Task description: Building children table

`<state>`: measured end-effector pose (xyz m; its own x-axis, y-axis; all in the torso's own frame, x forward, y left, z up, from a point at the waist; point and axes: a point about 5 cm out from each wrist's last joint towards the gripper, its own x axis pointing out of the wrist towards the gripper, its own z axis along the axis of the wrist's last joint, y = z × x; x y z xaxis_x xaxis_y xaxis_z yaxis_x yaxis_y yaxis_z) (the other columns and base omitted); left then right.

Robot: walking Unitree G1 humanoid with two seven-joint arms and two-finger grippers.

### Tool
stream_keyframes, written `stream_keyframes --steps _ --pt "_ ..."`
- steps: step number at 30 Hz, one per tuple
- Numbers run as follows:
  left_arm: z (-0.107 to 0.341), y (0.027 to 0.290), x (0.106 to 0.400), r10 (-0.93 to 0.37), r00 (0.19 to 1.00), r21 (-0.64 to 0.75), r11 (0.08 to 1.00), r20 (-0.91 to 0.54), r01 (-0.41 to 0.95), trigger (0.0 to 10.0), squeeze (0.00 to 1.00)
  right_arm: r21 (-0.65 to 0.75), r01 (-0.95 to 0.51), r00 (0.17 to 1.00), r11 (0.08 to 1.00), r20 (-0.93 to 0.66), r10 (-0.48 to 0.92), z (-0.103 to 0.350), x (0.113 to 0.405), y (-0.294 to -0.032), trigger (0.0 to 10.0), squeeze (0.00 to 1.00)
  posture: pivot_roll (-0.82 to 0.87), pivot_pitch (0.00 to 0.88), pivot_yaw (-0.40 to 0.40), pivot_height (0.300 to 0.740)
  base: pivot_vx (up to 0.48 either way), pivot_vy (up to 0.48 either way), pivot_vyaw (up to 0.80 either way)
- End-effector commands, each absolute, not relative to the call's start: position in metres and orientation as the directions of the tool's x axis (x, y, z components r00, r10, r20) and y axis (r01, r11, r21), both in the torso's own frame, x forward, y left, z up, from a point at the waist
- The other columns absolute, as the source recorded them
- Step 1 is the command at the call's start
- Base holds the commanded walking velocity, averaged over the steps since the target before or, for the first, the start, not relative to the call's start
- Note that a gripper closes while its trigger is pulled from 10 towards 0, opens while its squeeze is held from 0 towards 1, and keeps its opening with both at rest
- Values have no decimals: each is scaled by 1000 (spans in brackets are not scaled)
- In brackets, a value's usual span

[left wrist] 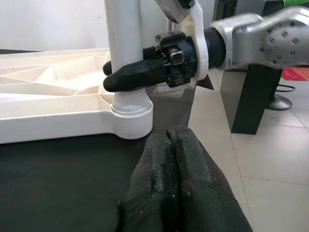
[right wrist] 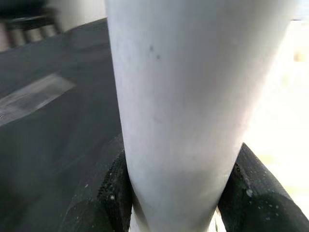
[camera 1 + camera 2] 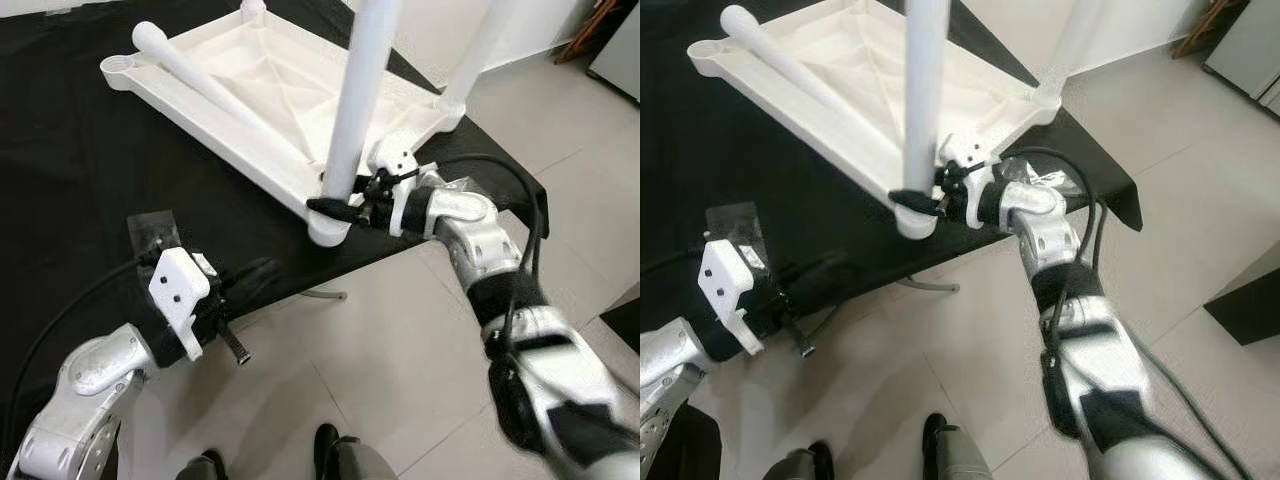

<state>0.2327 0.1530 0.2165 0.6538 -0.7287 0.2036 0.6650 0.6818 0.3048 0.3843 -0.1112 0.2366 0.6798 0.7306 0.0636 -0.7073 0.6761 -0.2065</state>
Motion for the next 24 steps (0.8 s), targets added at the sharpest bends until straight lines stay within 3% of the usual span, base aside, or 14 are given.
stream_keyframes --steps 1,2,5,11,12,14,15,16,21,22,24 --pt "214 152 230 -743 639 301 667 198 682 10000 0 -141 -554 828 820 6 560 199 373 -105 0 0 33 312 -96 740 0 0 0" --pt "214 151 231 -747 635 300 662 196 686 10000 0 -117 -443 895 889 -3 446 182 358 -95 0 0 33 312 -96 740 0 0 0" --pt "215 151 232 -748 634 301 661 197 687 10000 0 -79 -365 931 928 -15 365 170 342 -76 0 0 30 297 -95 740 0 0 0" --pt "215 150 232 -748 631 298 662 206 687 10000 0 -67 -370 929 927 -18 370 178 352 -70 0 0 33 289 -103 740 0 0 0" --pt "214 150 232 -749 631 299 661 204 688 10000 0 -78 -367 930 927 -20 367 180 354 -71 10000 0 32 286 -103 740 0 0 0" --pt "214 149 232 -749 631 300 661 202 688 10000 0 -87 -376 926 923 -9 376 184 357 -72 10000 0 33 283 -104 740 0 0 0" --pt "213 149 233 -749 631 301 660 202 688 10000 0 -91 -377 925 922 7 379 189 357 -73 10000 655 34 282 -105 740 0 0 0" --pt "213 149 233 -749 631 302 660 202 688 10000 0 -85 -390 919 917 28 393 195 358 -74 10000 1000 37 279 -107 740 0 0 0" --pt "213 147 234 -749 631 305 661 204 686 10000 0 -21 -440 895 898 67 441 209 362 -75 10000 1000 42 273 -114 740 0 0 0" --pt "213 147 234 -748 631 305 661 205 685 10000 0 -26 -491 867 871 87 491 214 365 -76 10000 851 42 271 -115 740 0 0 0" --pt "213 147 234 -748 631 305 662 205 685 10000 0 -34 -523 846 851 99 524 218 366 -77 10000 851 42 271 -115 740 0 0 0"
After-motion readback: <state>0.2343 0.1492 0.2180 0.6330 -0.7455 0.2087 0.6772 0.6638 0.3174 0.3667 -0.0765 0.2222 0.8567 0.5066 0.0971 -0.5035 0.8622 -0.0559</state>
